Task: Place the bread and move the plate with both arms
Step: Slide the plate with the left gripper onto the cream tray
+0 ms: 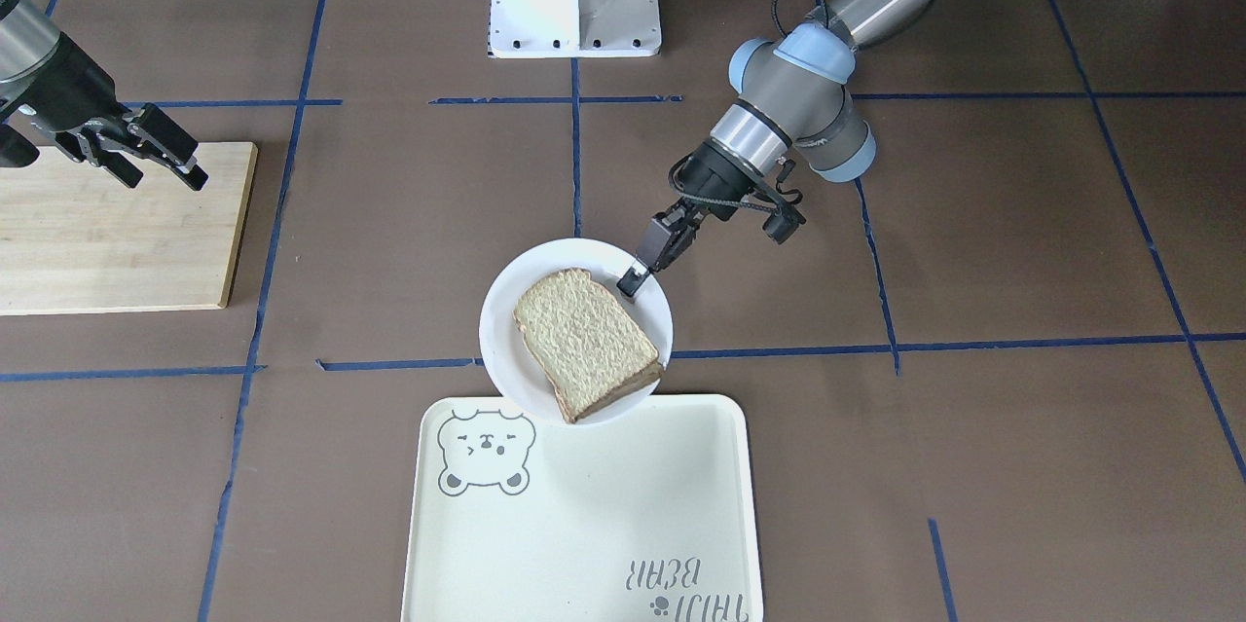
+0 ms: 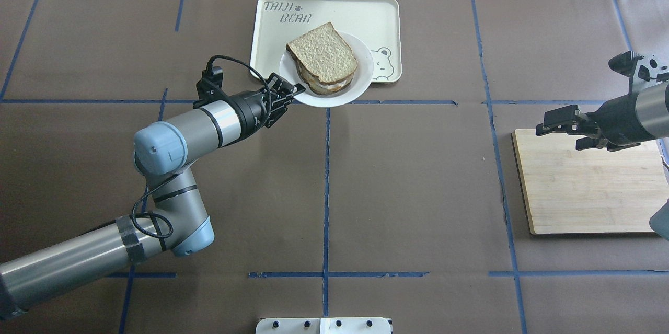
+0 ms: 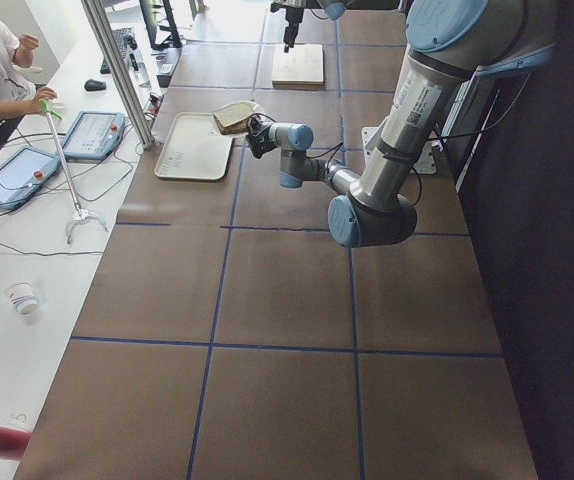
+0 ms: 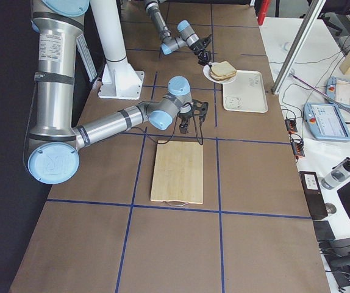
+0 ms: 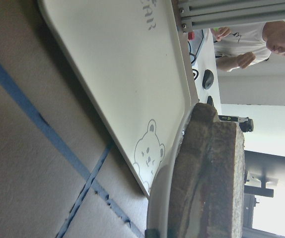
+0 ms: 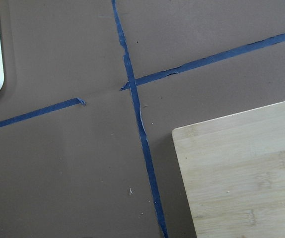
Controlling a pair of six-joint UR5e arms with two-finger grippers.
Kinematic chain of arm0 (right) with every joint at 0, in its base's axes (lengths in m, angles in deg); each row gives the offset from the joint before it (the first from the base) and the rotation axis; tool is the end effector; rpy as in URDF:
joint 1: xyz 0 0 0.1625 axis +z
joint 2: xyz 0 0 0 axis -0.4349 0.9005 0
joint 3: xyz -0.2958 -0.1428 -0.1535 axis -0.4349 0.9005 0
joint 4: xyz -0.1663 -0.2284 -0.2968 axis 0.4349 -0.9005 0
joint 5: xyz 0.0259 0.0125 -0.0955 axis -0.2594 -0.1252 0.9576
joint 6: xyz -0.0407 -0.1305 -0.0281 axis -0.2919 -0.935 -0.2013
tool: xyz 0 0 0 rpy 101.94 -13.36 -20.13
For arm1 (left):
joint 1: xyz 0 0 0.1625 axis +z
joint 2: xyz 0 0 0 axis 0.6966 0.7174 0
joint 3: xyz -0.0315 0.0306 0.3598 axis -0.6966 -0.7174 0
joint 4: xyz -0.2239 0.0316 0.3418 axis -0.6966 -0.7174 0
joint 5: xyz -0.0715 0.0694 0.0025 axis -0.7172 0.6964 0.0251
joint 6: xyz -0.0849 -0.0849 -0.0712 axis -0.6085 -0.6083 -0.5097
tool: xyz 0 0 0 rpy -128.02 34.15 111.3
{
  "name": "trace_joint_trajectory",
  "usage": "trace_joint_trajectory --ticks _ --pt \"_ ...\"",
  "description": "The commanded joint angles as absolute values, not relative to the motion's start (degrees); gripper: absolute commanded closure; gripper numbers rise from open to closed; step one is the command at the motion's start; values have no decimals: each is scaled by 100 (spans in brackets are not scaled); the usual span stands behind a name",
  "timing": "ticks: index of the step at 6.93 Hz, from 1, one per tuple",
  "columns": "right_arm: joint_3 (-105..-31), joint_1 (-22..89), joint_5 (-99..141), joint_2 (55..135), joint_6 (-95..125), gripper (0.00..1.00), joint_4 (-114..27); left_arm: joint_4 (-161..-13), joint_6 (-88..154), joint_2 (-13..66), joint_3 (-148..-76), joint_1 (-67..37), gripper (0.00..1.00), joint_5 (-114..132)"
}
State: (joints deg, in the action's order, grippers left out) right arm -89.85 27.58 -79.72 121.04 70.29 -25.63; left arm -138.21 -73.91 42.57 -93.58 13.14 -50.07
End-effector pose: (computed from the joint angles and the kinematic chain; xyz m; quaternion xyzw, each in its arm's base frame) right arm -0.2432 -0.4193 0.3963 0.0204 -0.4826 0.1439 0.8637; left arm 0.5253 -0.4976 0.2242 0.0510 0.7398 -0.3981 0.5401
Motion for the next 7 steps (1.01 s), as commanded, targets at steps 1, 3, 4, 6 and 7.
trace_joint_trajectory --ticks 1,3,4,6,7 --pt "-9141 2792 -7975 12294 7030 1 -2554 -13682 -7535 5243 -7960 1033 94 -4994" --pt "-9229 2792 -7966 12365 7030 1 -2554 -13690 -7633 5958 -6665 918 94 -4994" --pt "-9229 2792 -7966 12366 7030 1 -2554 -13690 -7642 6005 -6451 857 94 -5003" --pt "-9229 2792 -7966 12374 7030 1 -2554 -13690 -7642 6250 -5914 856 94 -5020" --pt "-9238 2792 -7957 12400 7030 1 -2554 -13690 -7642 6269 -5895 856 90 -5021"
